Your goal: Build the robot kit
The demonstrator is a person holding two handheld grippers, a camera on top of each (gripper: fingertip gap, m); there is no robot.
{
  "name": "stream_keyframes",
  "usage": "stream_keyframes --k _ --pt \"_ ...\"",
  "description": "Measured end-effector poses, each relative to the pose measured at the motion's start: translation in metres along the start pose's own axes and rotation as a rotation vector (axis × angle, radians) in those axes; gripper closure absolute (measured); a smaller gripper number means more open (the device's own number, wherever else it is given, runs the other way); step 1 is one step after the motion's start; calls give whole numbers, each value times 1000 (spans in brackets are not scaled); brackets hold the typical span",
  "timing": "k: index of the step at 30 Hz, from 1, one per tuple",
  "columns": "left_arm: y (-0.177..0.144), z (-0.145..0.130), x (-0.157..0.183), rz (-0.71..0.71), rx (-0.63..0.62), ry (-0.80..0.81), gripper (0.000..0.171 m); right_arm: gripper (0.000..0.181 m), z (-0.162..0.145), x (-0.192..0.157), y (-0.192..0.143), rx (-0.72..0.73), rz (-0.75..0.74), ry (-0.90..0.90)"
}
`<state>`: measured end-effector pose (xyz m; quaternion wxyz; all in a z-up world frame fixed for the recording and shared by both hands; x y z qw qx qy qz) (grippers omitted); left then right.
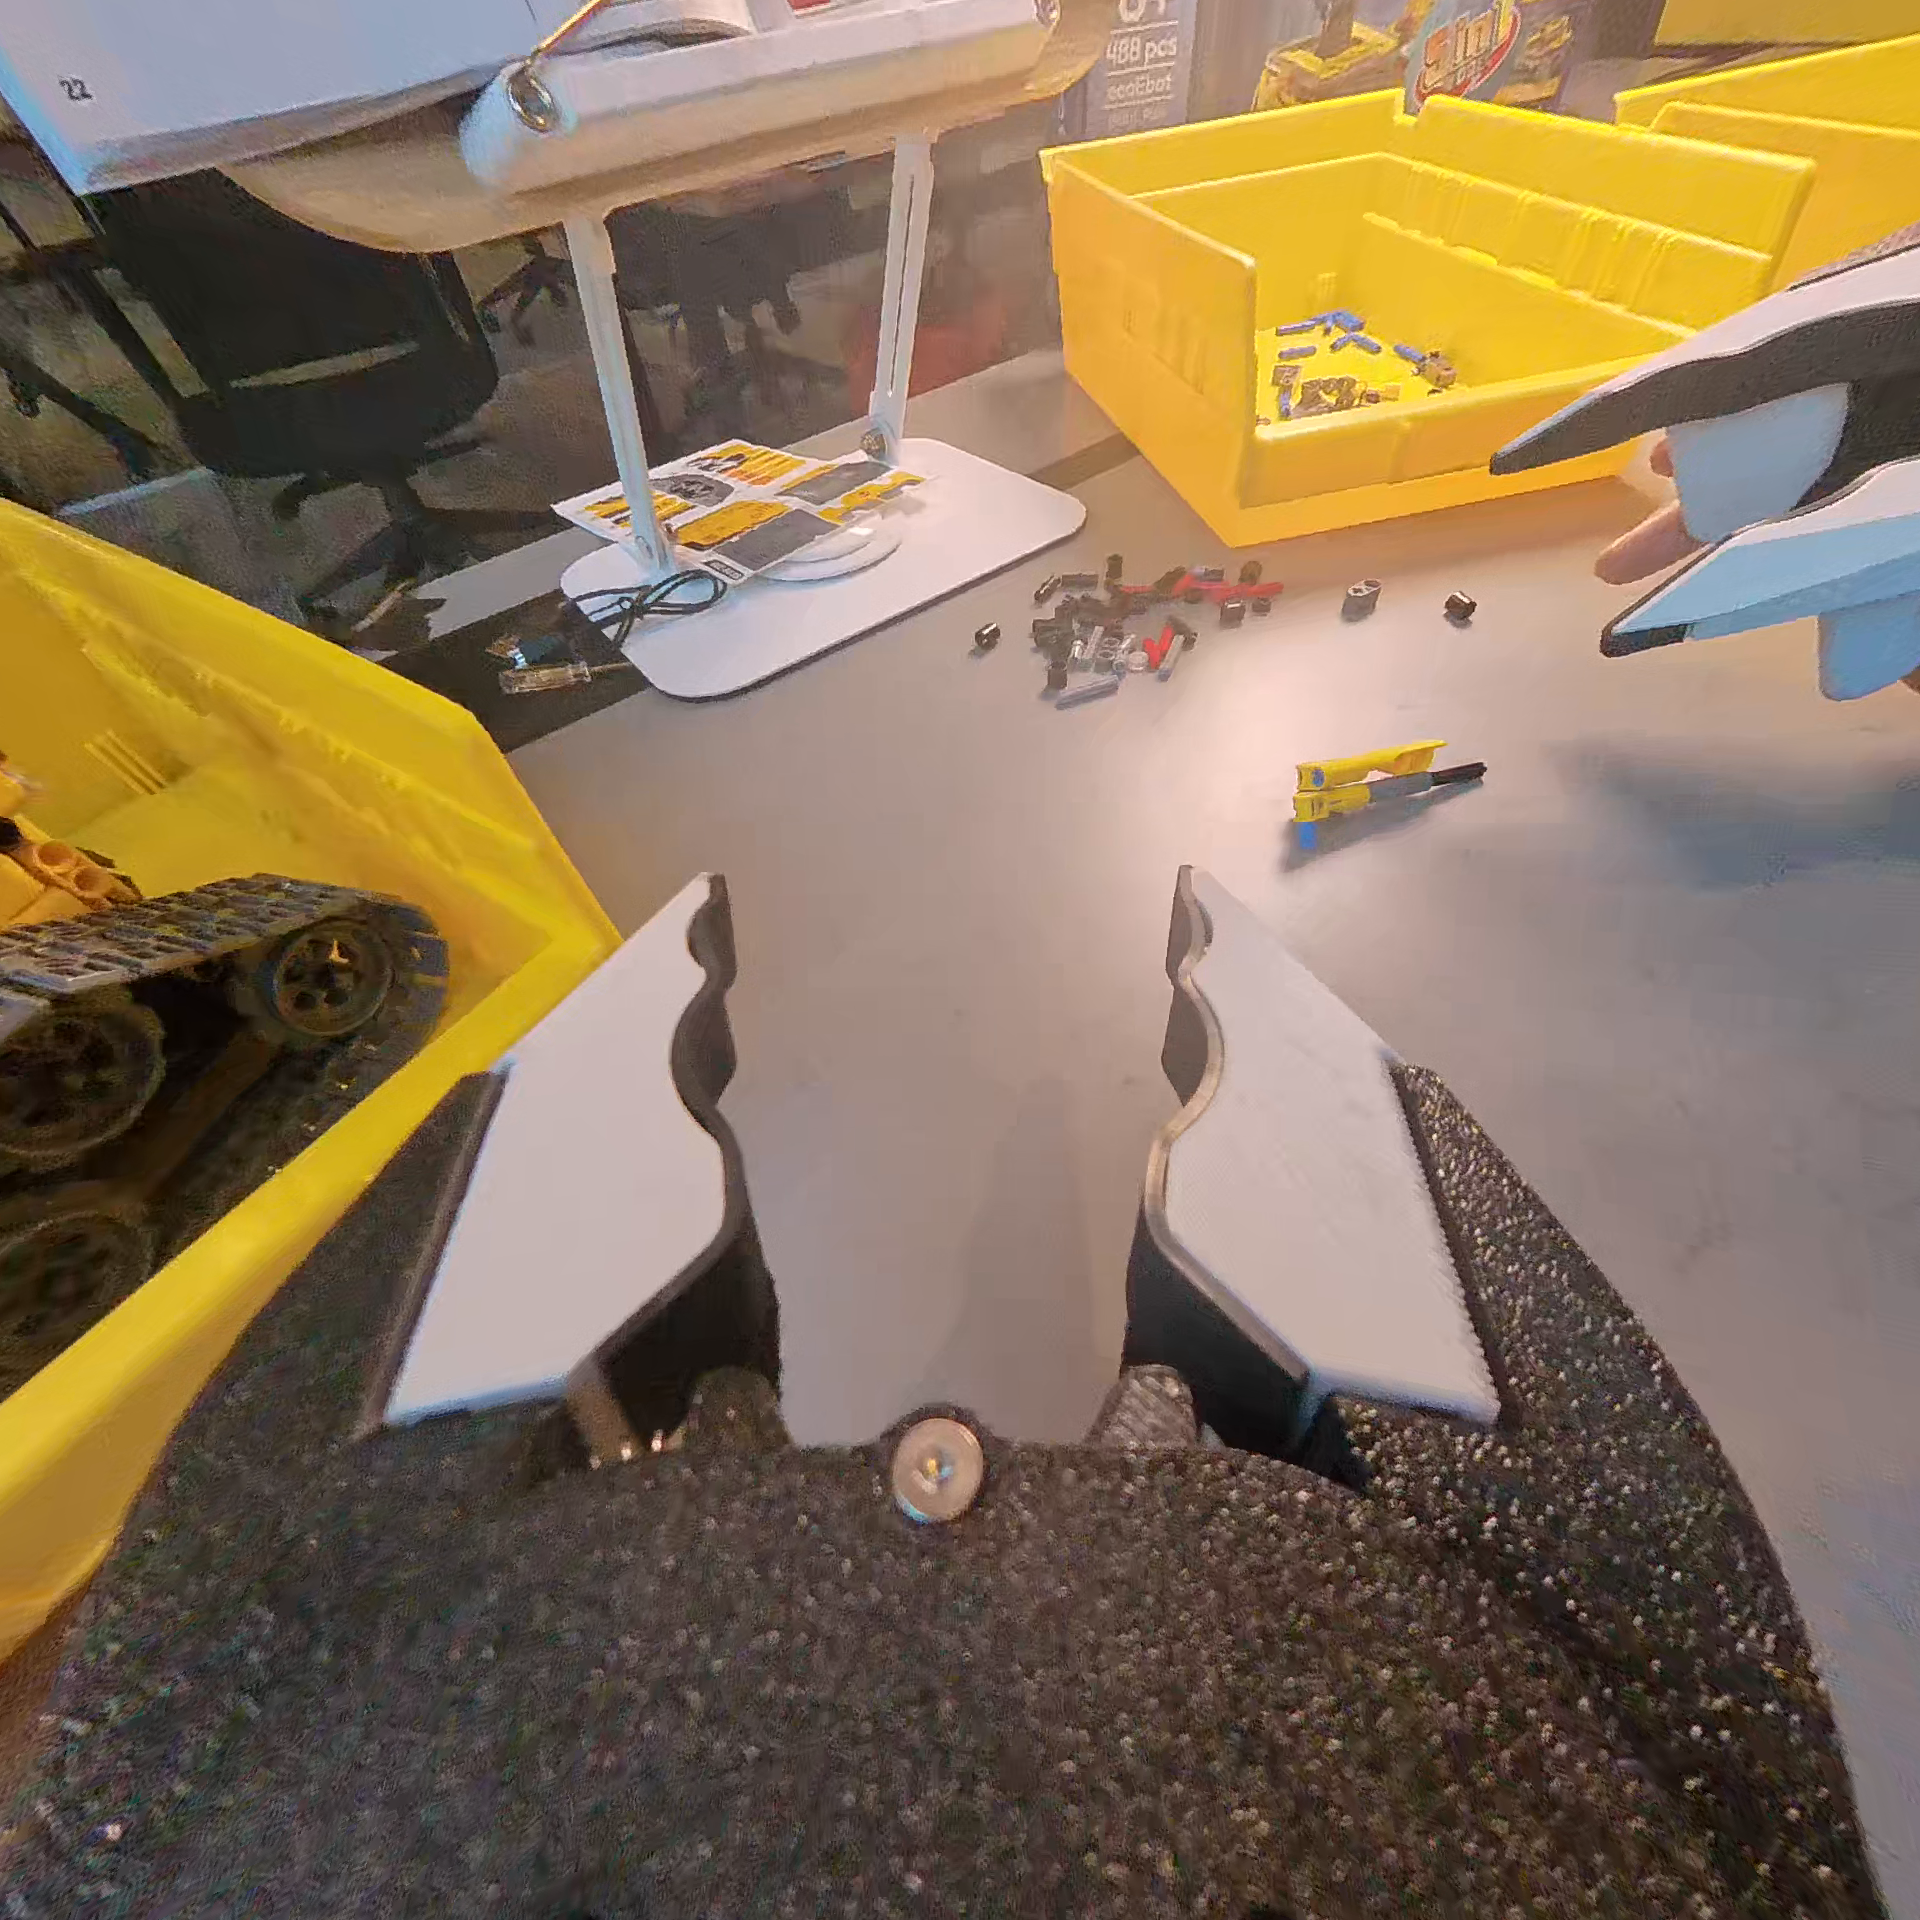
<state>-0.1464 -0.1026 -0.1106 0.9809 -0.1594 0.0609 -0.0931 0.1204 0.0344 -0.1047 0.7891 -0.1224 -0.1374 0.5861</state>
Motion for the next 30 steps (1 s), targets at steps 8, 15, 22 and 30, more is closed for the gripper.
stream_keyframes --k 8,15,22,30 --pt "-4 -3 -2 -11 0 16 91 97 -6 -3 -2 -27 40 38" --pt "-5 -1 8 -56 25 23 91 102 0 6 -7 38 3 31" --pt "-6 0 10 -31 48 37 87 107 6 1 -13 68 31 12" --pt "-13 5 8 8 87 56 90 108 4 -7 -9 104 84 -30"
Point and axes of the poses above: each gripper's, where its closed fingertips meet, y out along the fingers, z out of its top, x = y × z across the jaws, the point moved 10 cm from there along -y, back along the fingers, and after that the axes turned 1 degree about -x, right-handed, at the moved point
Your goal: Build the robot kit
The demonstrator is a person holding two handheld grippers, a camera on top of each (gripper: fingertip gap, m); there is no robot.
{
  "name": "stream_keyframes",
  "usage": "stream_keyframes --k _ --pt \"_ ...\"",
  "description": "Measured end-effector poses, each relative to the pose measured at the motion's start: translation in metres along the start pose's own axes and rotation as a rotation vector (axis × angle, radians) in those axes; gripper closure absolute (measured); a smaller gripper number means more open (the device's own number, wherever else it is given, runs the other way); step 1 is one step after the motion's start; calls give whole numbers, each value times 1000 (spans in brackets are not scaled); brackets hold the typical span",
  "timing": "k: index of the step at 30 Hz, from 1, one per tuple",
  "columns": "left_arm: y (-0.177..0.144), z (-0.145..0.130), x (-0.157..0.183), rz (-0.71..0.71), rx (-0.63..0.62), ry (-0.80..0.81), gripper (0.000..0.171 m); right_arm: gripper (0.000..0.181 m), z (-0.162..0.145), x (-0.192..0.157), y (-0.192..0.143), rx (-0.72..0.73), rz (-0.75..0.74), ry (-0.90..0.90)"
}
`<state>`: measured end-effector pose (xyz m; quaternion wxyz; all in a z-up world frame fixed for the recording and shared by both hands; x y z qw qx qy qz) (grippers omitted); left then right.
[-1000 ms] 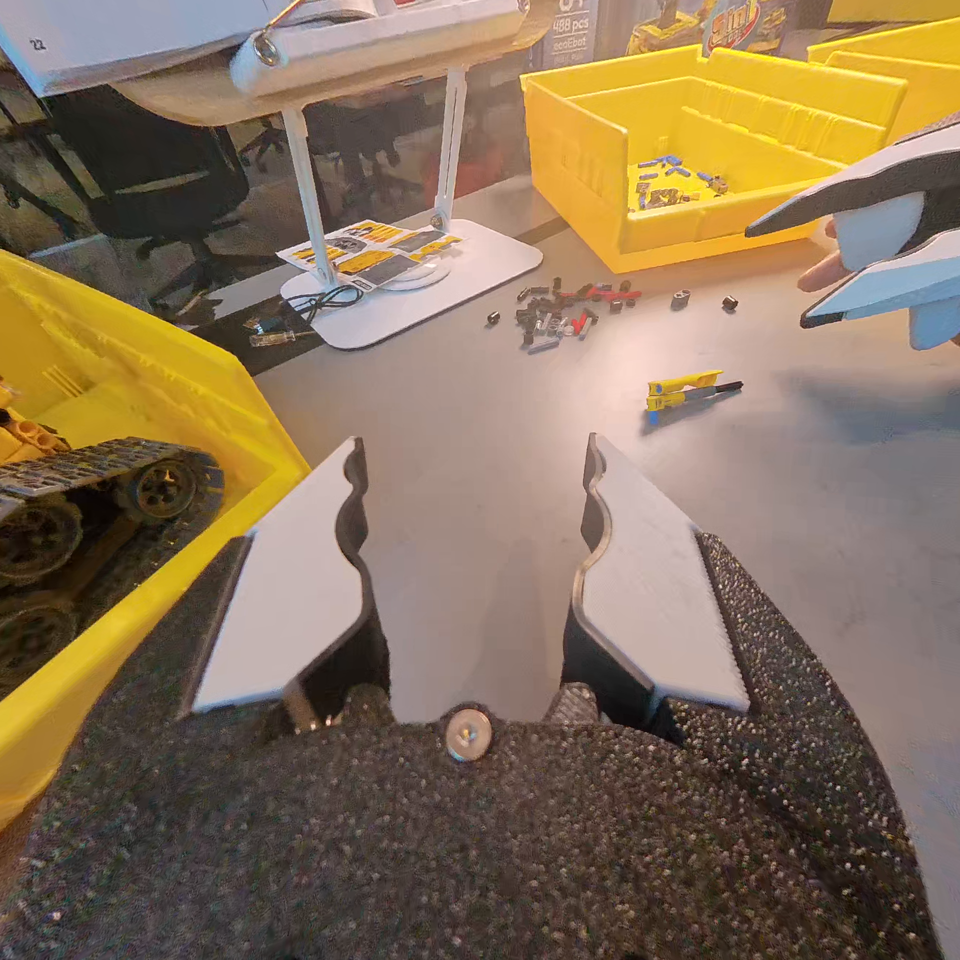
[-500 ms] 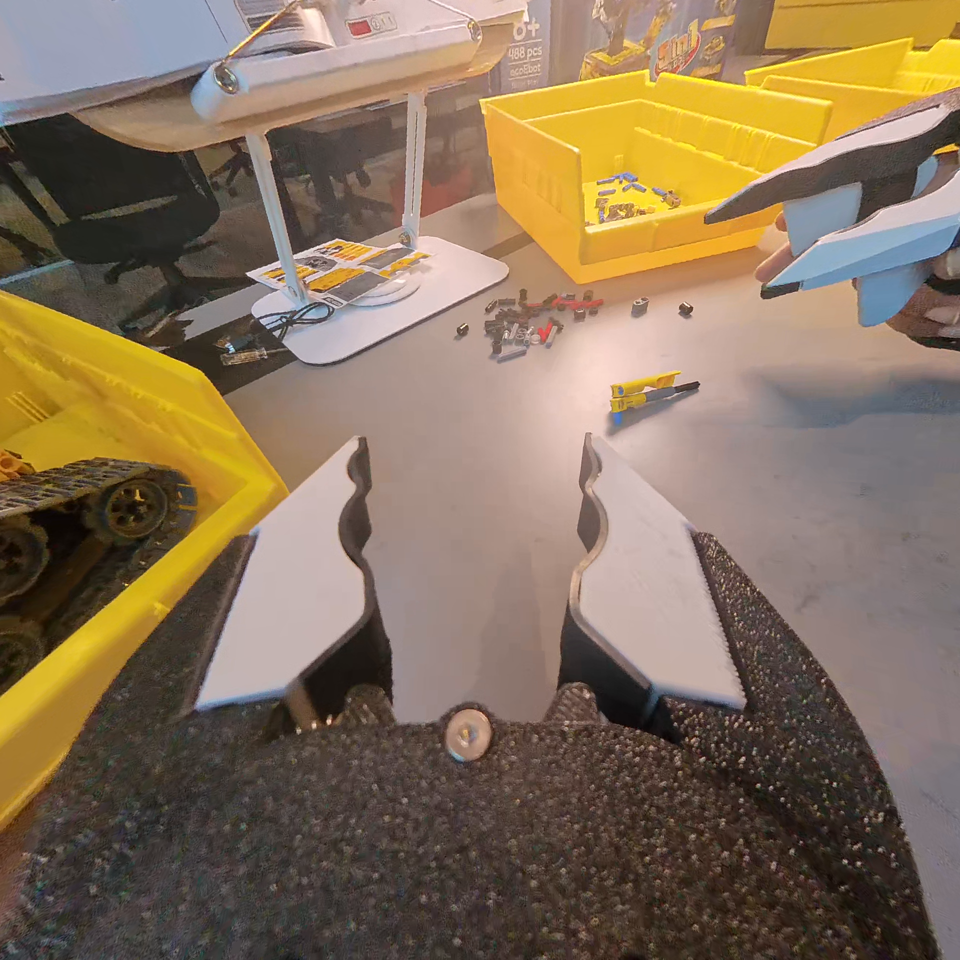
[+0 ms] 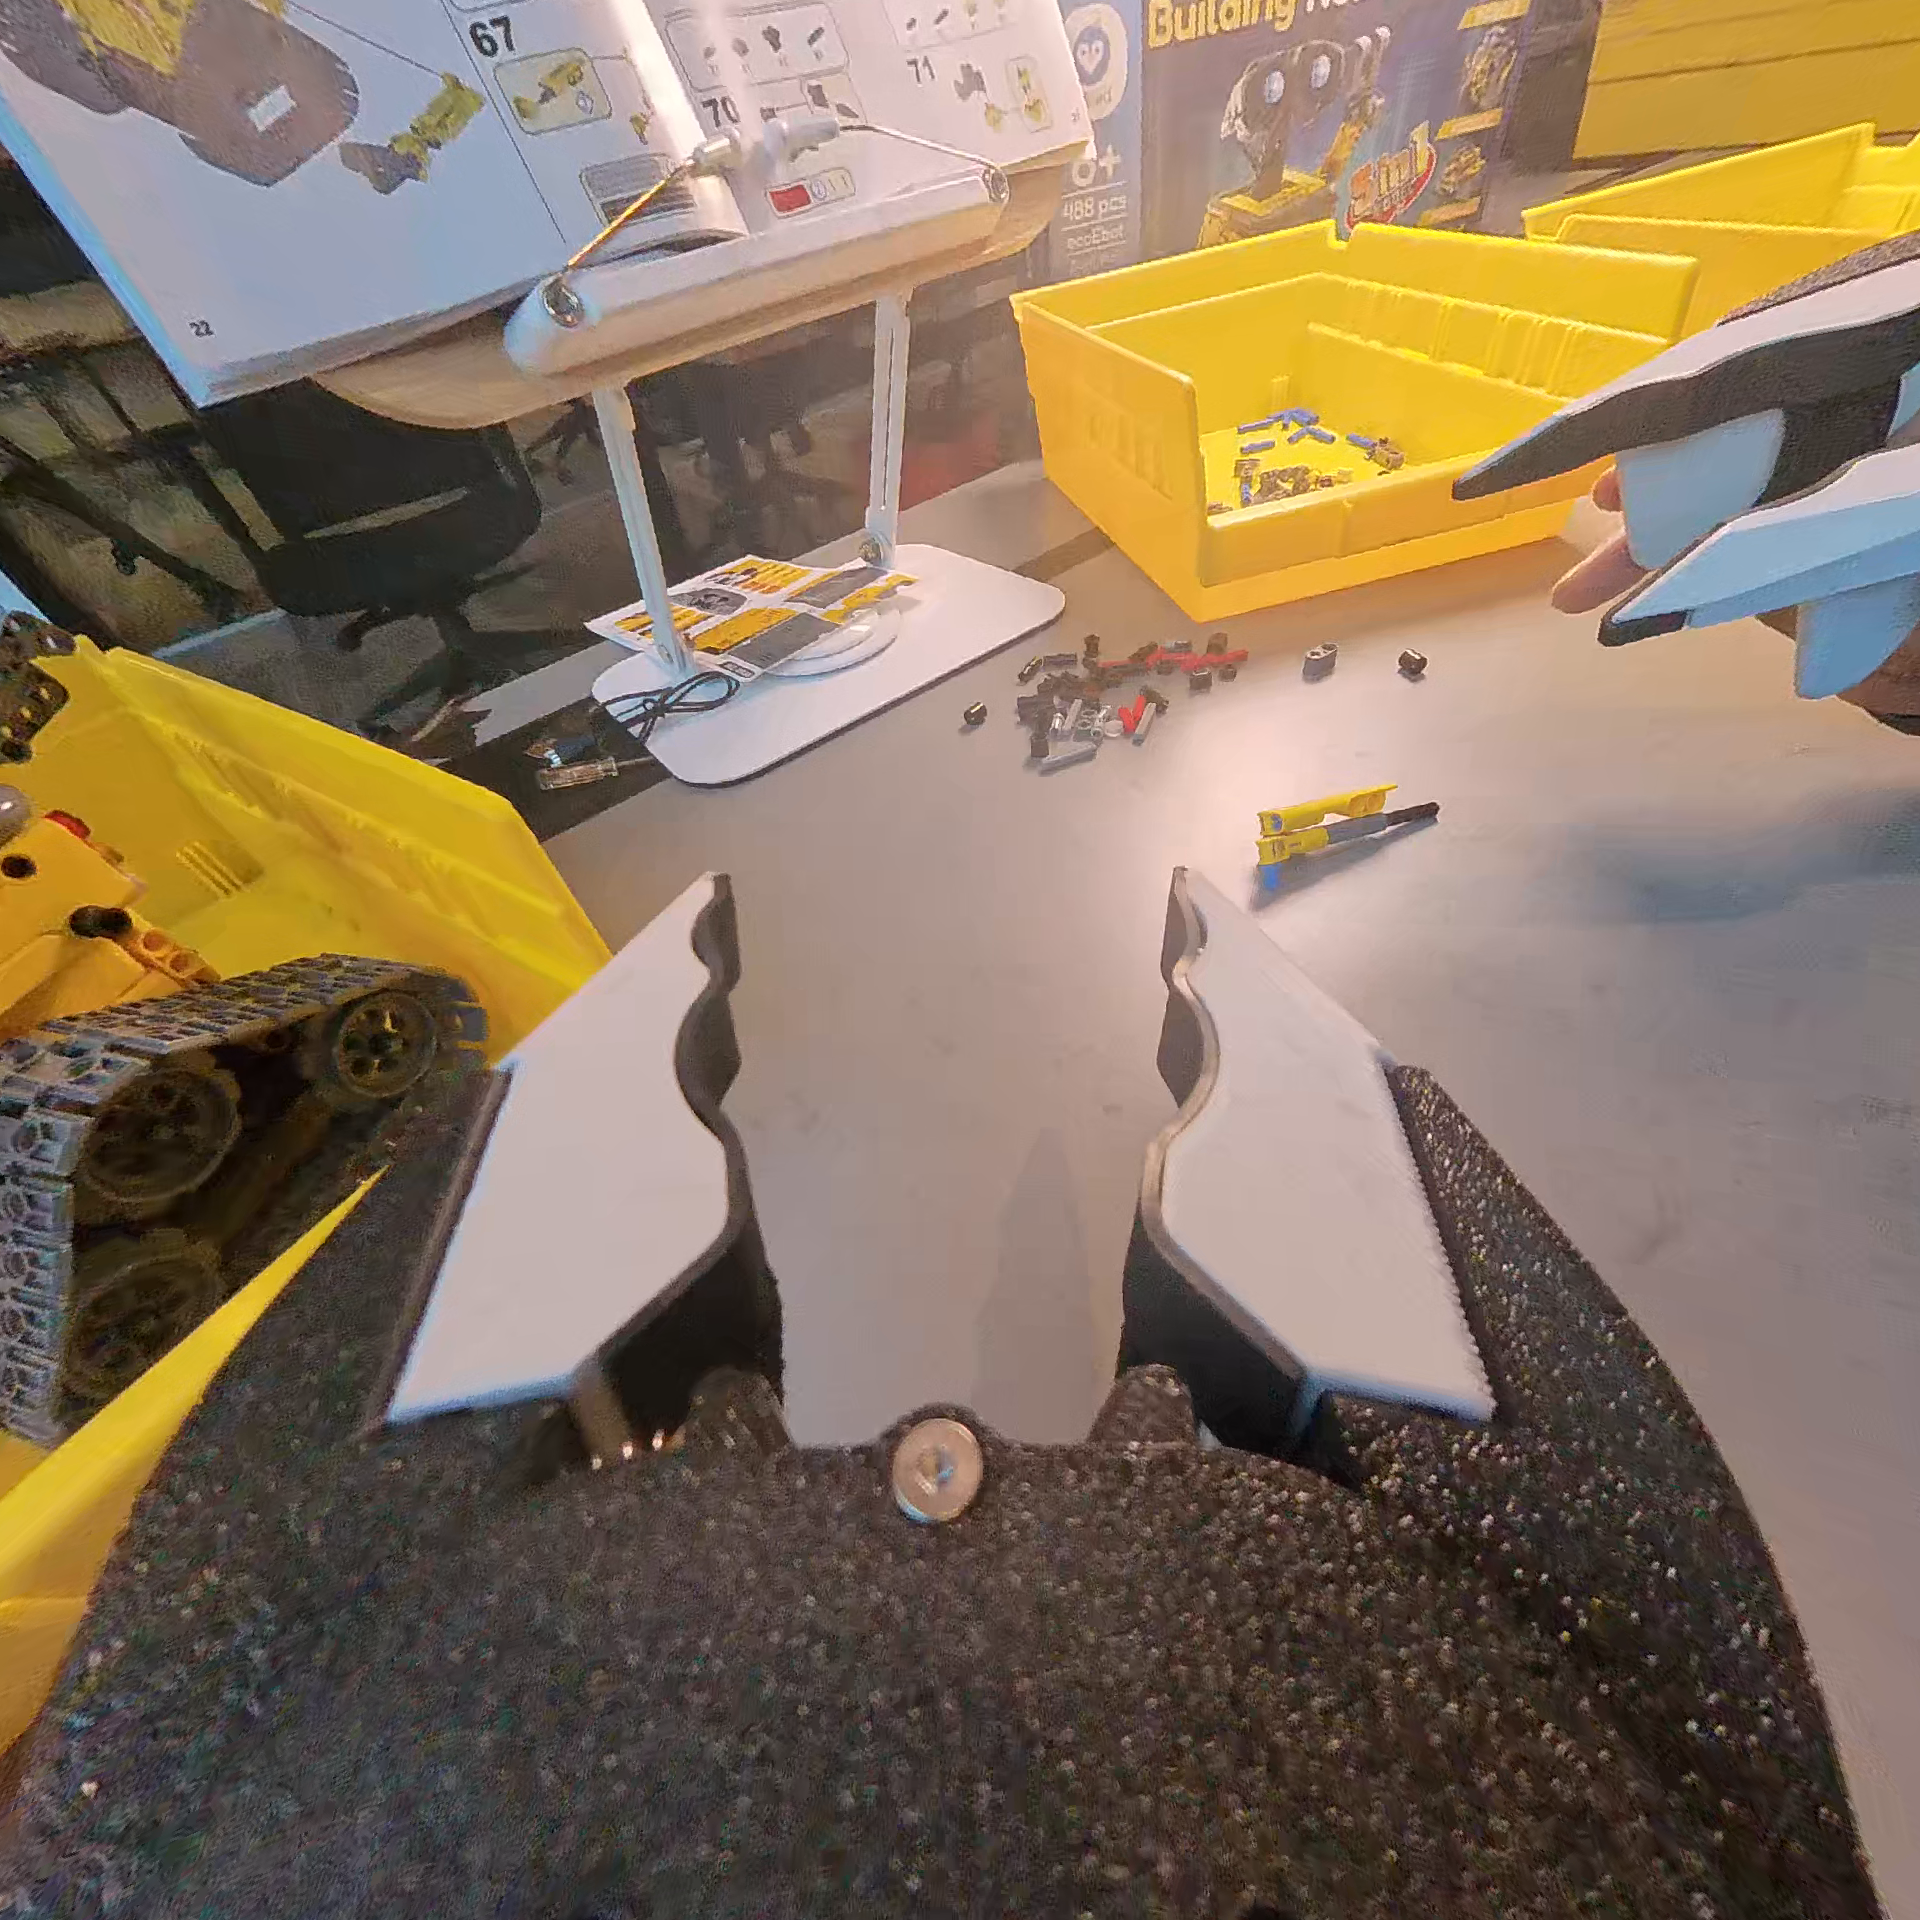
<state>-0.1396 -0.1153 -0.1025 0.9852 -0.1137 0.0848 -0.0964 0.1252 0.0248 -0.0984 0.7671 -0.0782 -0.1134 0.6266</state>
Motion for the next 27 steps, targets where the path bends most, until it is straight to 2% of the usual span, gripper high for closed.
stream_keyframes --k 5,12,27 --pt "0 2 6 13 8 56 91 112 1 2 -3 36 -2 6" --pt "-1 3 9 -15 18 34 92 120 -7 7 -1 -8 0 15" --pt "-4 8 13 -53 36 40 98 151 -14 10 -2 -54 5 -35"
Point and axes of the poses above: each gripper's, where its closed fingertips meet, y out along the fingers, z out of its top, x = y × z across the jaws, the point moved 10 cm from there along -y, back along the fingers, and after that the axes turned 1 degree about -x, right-handed, at the moved point
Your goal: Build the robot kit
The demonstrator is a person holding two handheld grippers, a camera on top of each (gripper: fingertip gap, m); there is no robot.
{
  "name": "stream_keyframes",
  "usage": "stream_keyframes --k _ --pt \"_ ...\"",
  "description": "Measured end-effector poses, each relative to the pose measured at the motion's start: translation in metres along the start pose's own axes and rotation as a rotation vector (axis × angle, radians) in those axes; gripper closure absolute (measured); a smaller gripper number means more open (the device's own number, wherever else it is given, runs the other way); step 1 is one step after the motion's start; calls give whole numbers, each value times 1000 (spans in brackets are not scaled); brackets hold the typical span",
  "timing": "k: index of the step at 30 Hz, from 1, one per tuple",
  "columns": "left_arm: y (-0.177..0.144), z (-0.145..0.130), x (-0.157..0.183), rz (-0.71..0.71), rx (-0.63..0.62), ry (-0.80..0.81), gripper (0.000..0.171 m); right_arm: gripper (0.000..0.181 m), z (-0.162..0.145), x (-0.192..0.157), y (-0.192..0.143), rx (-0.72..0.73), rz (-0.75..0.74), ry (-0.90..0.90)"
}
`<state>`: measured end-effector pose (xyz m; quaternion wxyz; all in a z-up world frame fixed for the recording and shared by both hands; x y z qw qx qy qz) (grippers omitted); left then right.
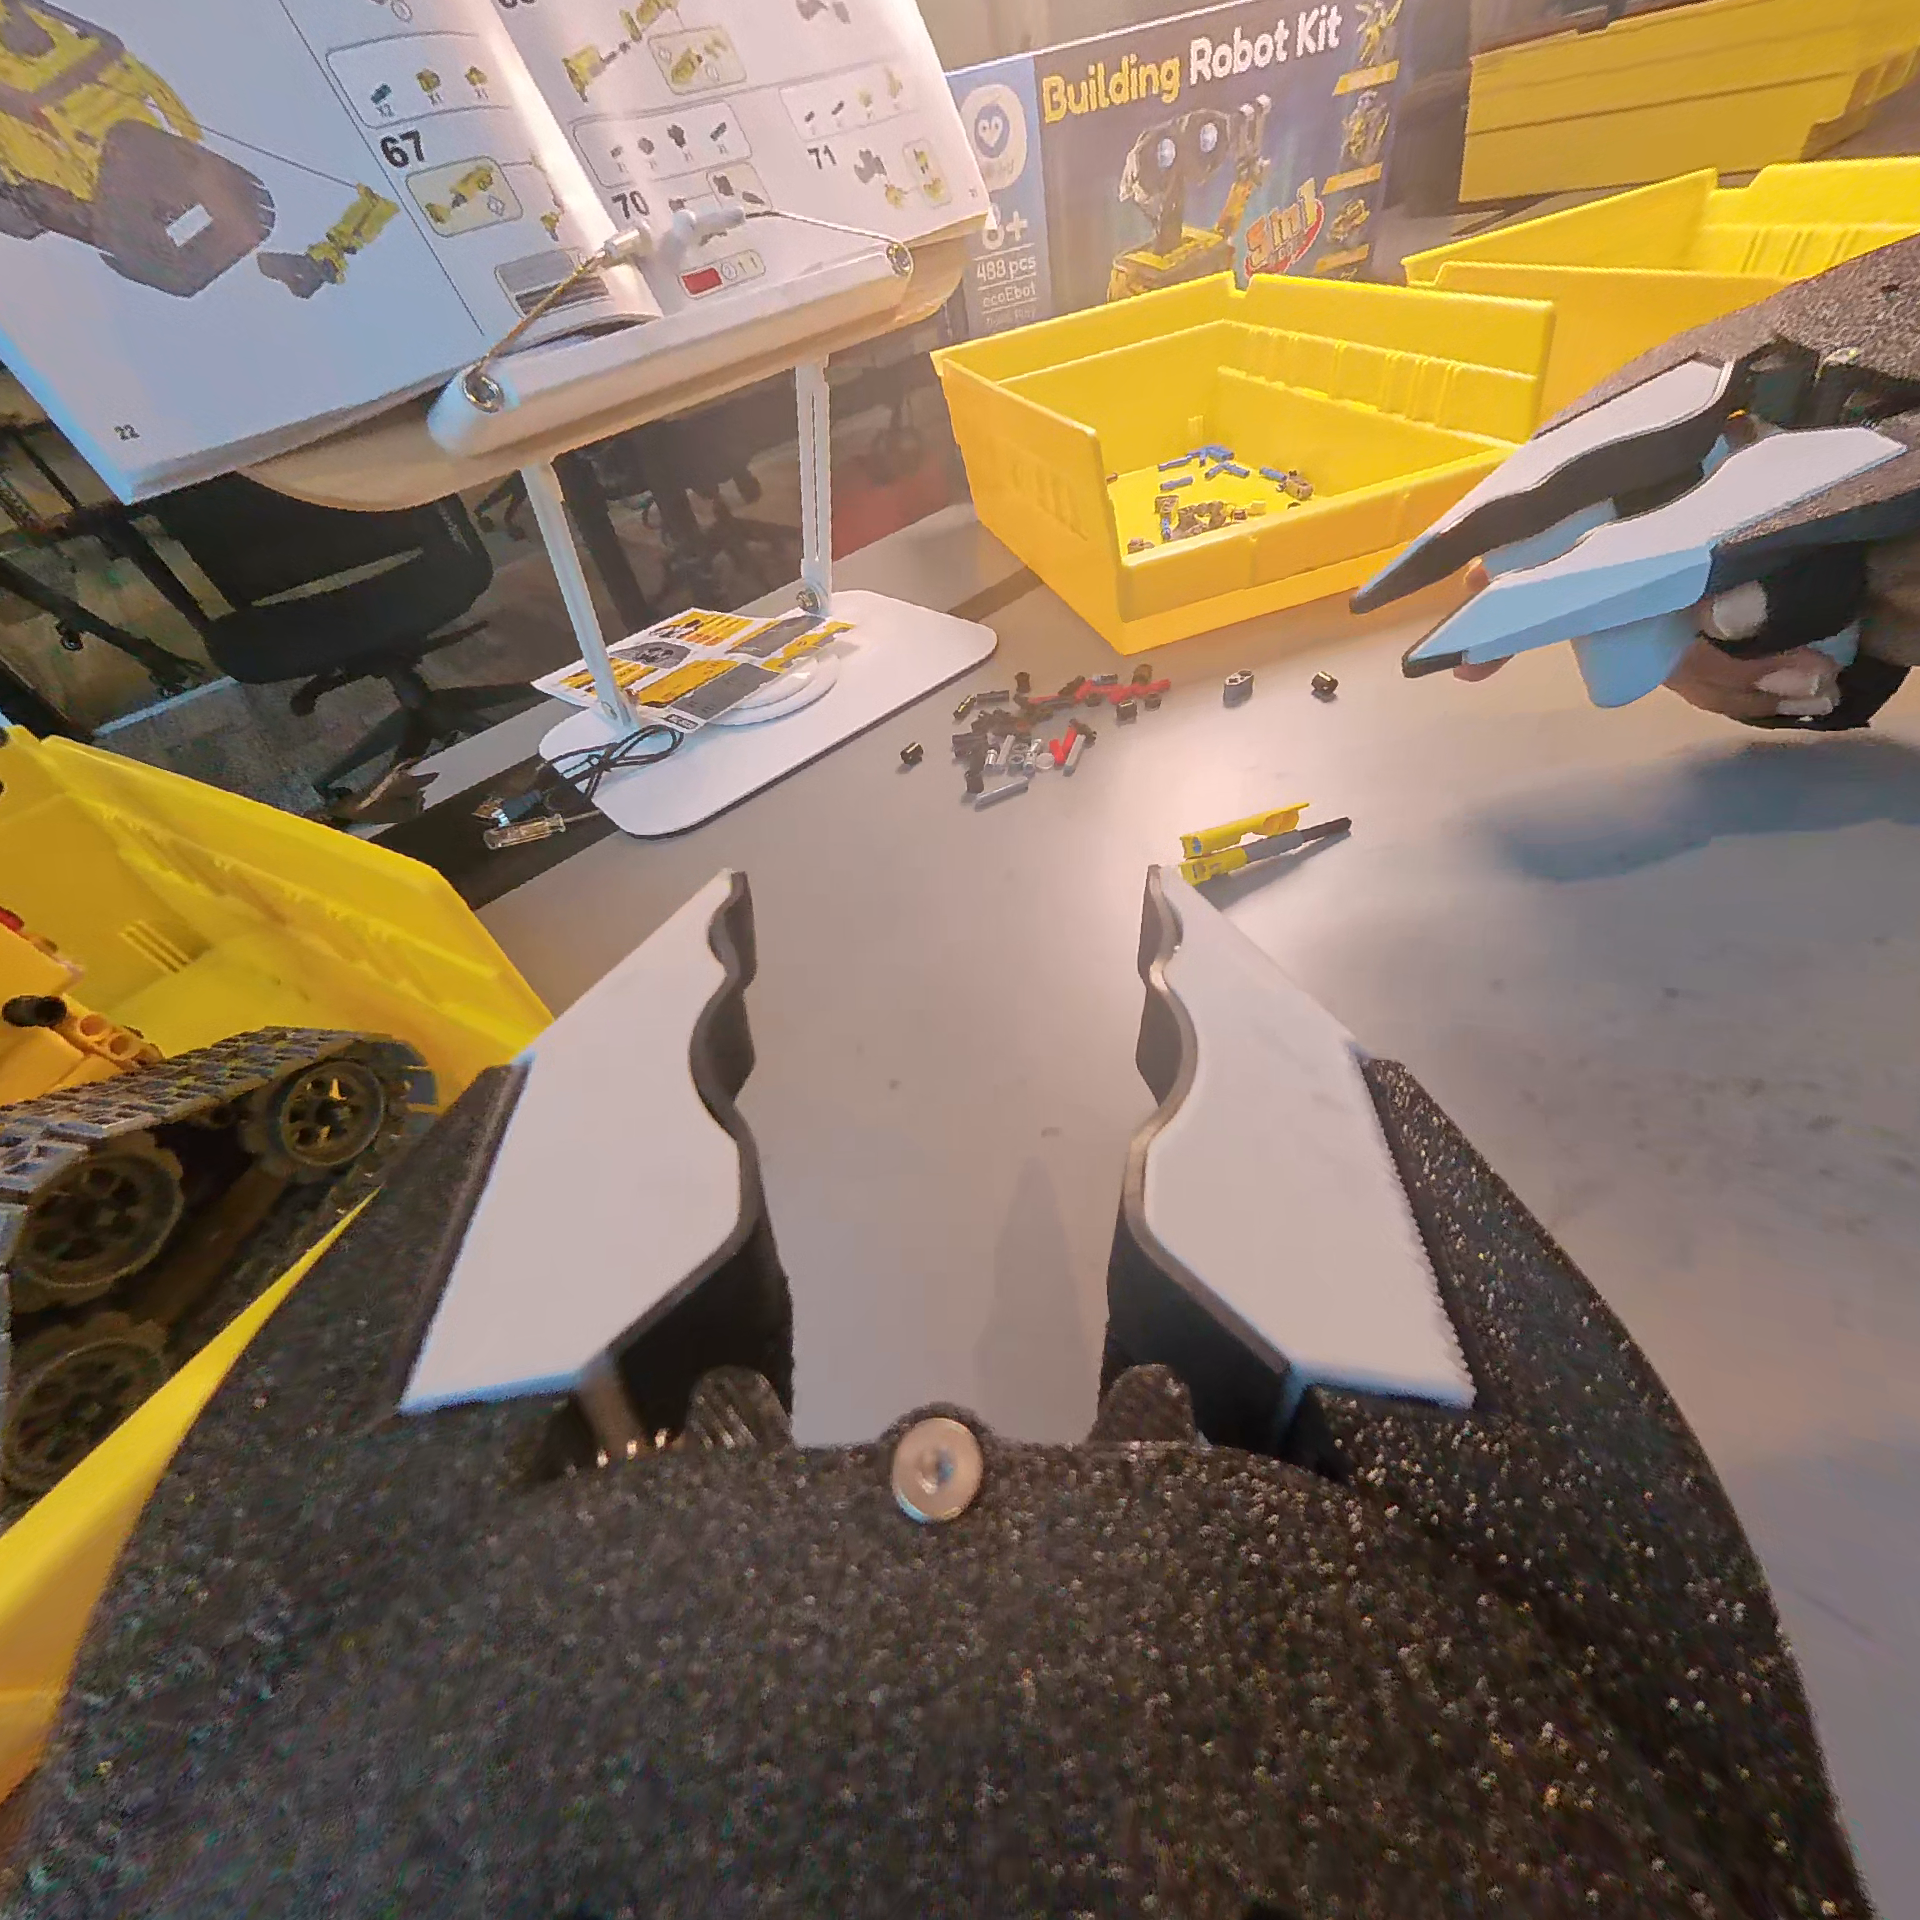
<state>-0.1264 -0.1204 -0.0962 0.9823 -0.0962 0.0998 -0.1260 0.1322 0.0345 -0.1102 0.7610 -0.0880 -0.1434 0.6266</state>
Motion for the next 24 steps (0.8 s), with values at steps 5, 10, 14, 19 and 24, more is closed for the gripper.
stream_keyframes --k 5,10,14,19,24 --pt "1 -1 1 -4 -7 4 99 149 -7 -3 5 -95 6 -29" --pt "1 1 4 -4 -5 38 100 133 -7 -5 29 -326 87 -99" --pt "4 -2 7 -15 -25 51 102 142 -4 0 57 -475 139 -134" --pt "7 -5 15 -73 -56 73 105 166 -5 -6 58 -529 287 -132" --pt "5 -2 45 -330 -8 155 115 166 4 -35 41 -431 644 70"
Point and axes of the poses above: each gripper's, where its closed fingertips meet, y out along the fingers, z out of its top, x = y × z across the jaws, the point moved 10 cm from there along -y, back along the fingers, and after that the axes turned 1 degree about -x, right-handed, at the moved point
